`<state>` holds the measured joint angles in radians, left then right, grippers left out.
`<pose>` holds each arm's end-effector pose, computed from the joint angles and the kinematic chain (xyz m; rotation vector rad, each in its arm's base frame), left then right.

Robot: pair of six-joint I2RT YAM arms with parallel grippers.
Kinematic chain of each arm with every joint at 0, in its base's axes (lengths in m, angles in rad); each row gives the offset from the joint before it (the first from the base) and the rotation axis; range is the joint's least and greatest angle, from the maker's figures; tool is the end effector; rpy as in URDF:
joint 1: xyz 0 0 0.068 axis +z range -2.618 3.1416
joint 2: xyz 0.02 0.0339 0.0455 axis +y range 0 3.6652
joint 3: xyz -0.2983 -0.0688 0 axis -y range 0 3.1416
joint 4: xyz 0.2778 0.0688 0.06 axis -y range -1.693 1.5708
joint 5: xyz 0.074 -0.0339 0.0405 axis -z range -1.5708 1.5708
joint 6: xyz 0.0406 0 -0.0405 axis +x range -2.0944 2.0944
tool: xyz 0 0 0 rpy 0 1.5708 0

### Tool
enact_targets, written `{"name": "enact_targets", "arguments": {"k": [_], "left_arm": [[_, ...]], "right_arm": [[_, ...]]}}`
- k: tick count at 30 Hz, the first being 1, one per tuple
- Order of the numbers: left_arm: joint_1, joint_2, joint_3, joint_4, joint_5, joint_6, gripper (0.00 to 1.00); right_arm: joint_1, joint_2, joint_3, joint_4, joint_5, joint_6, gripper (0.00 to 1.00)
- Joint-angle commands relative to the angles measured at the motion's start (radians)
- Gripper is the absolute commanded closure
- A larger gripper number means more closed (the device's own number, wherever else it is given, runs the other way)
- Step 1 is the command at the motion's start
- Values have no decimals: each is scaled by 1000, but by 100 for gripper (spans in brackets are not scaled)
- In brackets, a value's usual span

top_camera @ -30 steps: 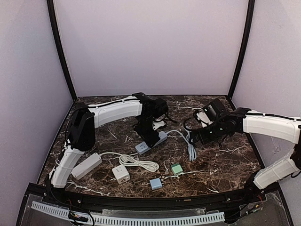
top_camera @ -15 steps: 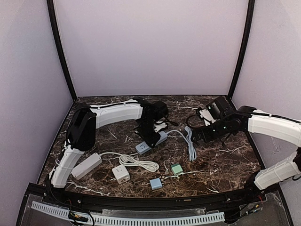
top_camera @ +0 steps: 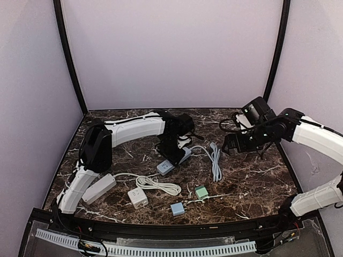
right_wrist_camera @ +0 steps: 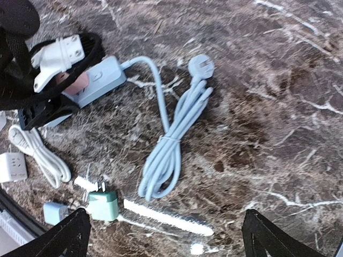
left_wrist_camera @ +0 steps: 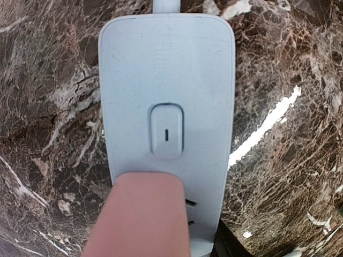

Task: Insert the plug

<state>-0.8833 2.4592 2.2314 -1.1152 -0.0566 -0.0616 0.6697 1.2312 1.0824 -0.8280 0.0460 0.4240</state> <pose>0.3581 -0.4325 0.1858 1.1544 2.6735 -0.0782 0.2116 0.1651 0.3180 -0.2990 2.5704 0.3610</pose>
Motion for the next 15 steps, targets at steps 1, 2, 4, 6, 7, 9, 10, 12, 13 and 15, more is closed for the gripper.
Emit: {"name": "enact_targets", "arguments": {"k": [1, 2, 4, 6, 7, 9, 10, 12, 13, 15], "left_arm": [[4, -23, 16, 0, -17, -122, 64], [5, -21, 15, 24, 0, -159, 64], [6, -9, 15, 55, 20, -204, 64], [7, 5, 17, 79, 28, -235, 64], [8, 13, 20, 86, 26, -240, 65], [10, 25, 36, 89, 13, -249, 65], [12, 30, 47, 91, 9, -249, 65], [17, 32, 61, 101, -8, -251, 64], [22, 34, 65, 105, -15, -256, 64], [35, 37, 79, 109, -27, -270, 63]], "right_arm": [[5, -96, -52, -35, 241, 6, 1], [3, -120, -85, 15, 282, 14, 1], [-2, -153, -133, 140, 344, 24, 2], [-2, -176, -189, 291, 366, 43, 1], [-4, -178, -214, 365, 353, 45, 1], [-5, -158, -230, 472, 288, 44, 1], [-5, -137, -224, 511, 233, 25, 1], [-4, -86, -194, 520, 134, -22, 1], [-4, -51, -169, 502, 113, -37, 1], [-4, -9, -140, 459, 109, -55, 1]]}}
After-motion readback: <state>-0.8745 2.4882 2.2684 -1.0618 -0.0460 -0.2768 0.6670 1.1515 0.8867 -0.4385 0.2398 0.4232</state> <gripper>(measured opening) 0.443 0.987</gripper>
